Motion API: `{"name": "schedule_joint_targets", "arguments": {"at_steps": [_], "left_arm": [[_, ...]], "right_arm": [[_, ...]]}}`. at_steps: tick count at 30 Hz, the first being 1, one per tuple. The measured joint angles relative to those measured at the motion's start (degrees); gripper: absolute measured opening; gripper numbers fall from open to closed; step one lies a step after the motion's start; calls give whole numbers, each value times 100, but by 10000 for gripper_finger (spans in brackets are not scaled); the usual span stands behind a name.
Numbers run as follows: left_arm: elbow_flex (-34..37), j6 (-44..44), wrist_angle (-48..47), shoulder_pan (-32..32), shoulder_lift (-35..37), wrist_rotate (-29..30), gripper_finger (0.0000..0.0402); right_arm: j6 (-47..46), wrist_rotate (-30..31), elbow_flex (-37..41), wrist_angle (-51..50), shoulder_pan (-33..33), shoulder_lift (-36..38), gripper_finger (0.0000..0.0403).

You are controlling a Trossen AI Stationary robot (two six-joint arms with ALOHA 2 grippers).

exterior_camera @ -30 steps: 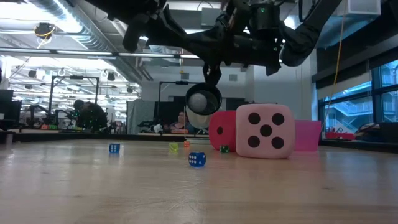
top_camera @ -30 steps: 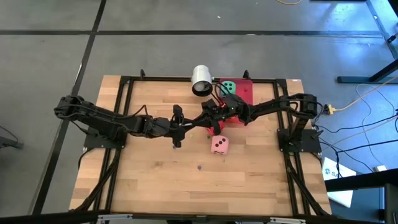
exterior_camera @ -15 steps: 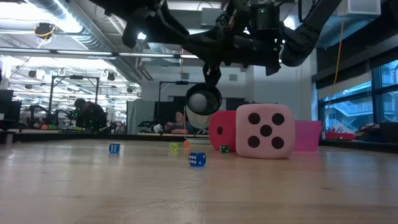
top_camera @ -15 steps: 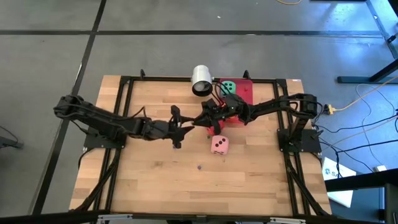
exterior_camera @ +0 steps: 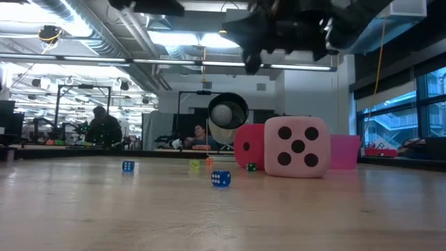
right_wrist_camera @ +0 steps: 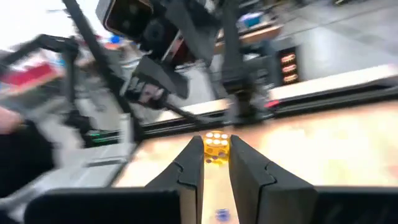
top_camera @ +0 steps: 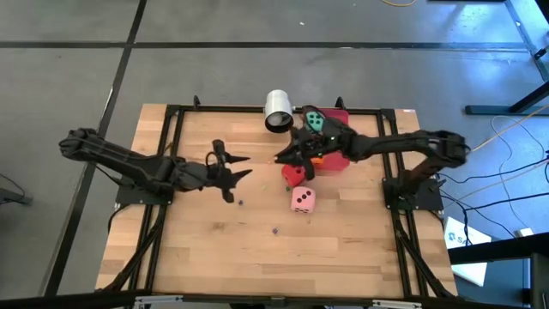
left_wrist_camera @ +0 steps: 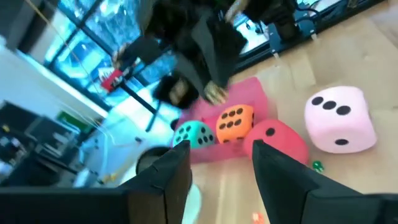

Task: Pick & Place Dice
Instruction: Put the small yellow dice into the red bin

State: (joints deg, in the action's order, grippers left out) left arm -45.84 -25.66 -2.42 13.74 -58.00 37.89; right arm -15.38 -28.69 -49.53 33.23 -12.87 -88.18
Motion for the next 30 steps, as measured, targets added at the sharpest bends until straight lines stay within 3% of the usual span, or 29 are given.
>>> {"name": "schedule_joint_targets", "arguments": {"at_steps": [7, 13, 23, 30], "left_arm": [[0, 678, -919, -198, 377, -72, 166], [4, 711, -1696, -326, 389, 138, 162], [4, 1031, -1838, -336, 354, 243, 163], [4, 1479, -1824, -339, 385, -774, 163]], "right_arm": [[1177, 1707, -1, -2130, 88, 1381, 51], [1396, 2804, 1, -3456, 233, 2060, 51], [1629, 3538, 119, -4201, 282, 2504, 51], [1401, 3749, 997, -3669, 140, 3108, 51]]}}
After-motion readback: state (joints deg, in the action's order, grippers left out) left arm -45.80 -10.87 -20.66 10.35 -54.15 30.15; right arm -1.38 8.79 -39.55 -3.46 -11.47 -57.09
